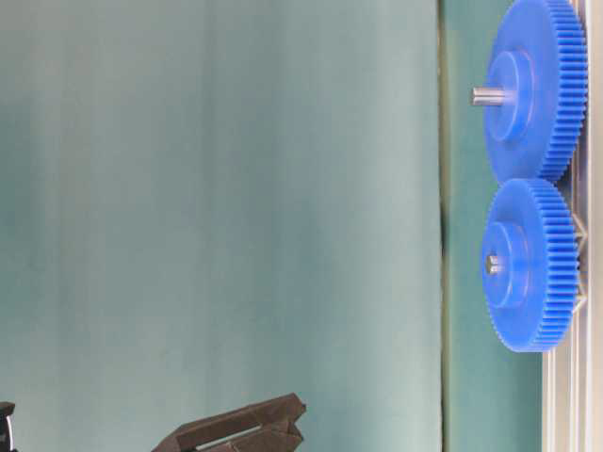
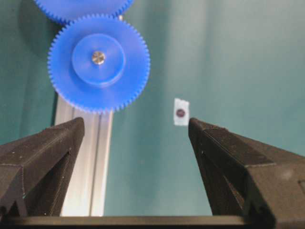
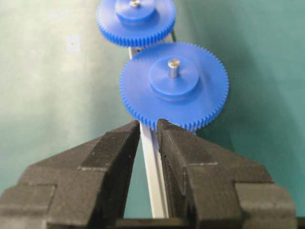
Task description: Find the location of the shaft and insert the small gear.
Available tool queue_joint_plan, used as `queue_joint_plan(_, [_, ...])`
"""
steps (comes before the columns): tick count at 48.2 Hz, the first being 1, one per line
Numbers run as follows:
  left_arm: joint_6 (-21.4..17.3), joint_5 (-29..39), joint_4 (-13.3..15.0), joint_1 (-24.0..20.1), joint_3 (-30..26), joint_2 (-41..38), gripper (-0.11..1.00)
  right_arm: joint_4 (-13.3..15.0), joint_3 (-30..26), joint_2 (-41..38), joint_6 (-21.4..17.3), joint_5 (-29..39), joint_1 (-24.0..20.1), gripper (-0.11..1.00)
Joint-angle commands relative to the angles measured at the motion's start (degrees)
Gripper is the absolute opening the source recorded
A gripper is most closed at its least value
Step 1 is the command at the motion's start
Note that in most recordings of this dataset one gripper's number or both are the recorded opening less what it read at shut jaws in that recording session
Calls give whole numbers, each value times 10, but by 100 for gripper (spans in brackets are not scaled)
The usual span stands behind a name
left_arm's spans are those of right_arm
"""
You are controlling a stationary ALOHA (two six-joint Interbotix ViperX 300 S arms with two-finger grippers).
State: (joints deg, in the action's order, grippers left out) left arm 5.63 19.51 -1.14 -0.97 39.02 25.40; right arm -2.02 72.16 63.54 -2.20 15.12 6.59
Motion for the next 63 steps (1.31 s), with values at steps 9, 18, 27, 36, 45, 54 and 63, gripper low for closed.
queue_joint_plan(9, [1,-6,-1,2,-2,4,88,-1,-5,-4,-5,-4,2,33])
queue_joint_plan(18, [1,-6,-1,2,1,4,88,-1,-3,-4,-5,-4,2,33])
queue_joint_plan(27, [2,-6,-1,2,5,4,88,-1,-3,-4,-5,-5,2,33])
queue_joint_plan(36, [1,-5,-1,2,5,4,88,-1,-3,-4,-5,-5,2,33])
queue_joint_plan(45, [1,-6,-1,2,6,4,88,-1,-3,-3,-5,-5,2,33])
queue_joint_plan(54, [1,-6,-1,2,9,4,88,-1,0,-3,-5,-5,2,33])
queue_joint_plan(63, [1,-5,-1,2,9,4,88,-1,2,-3,-4,-5,2,33])
